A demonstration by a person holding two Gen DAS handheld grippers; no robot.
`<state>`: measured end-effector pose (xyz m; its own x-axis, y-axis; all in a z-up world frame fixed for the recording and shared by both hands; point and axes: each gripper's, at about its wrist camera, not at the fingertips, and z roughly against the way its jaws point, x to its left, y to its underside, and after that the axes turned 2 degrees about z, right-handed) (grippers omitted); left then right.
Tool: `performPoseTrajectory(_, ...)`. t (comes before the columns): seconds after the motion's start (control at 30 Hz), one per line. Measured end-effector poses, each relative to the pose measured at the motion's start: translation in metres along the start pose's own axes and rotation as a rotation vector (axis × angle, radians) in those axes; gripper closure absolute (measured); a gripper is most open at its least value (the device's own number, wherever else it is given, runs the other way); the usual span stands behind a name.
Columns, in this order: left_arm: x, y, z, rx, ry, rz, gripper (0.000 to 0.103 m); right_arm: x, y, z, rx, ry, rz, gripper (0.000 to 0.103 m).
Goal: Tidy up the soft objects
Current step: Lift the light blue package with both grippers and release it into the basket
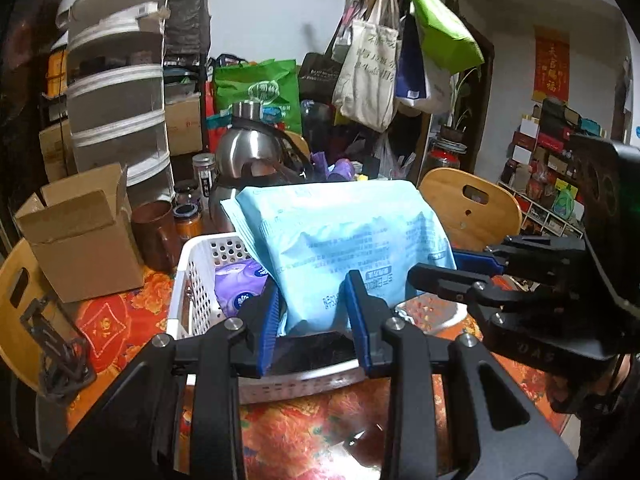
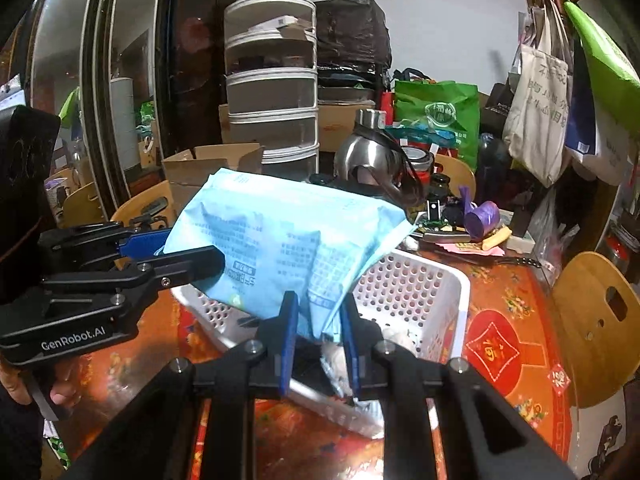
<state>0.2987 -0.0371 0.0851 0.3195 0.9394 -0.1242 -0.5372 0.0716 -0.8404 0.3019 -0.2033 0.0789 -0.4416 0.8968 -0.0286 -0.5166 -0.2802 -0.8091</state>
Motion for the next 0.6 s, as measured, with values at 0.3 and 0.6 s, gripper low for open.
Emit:
performPoseTrajectory(0.3, 0.01, 0.004, -0.048, 0.056, -0.036, 0.016, 0.073, -0.016, 0.006, -0.036, 0.029, -0.003, -0.031, 0.084)
performPoseTrajectory(0.6, 0.031, 0.02, -0.085, 0.117, -0.135, 0.054, 0.018, -0.023, 0.016, -0.049, 0.047, 0.068, -0.055, 0.025)
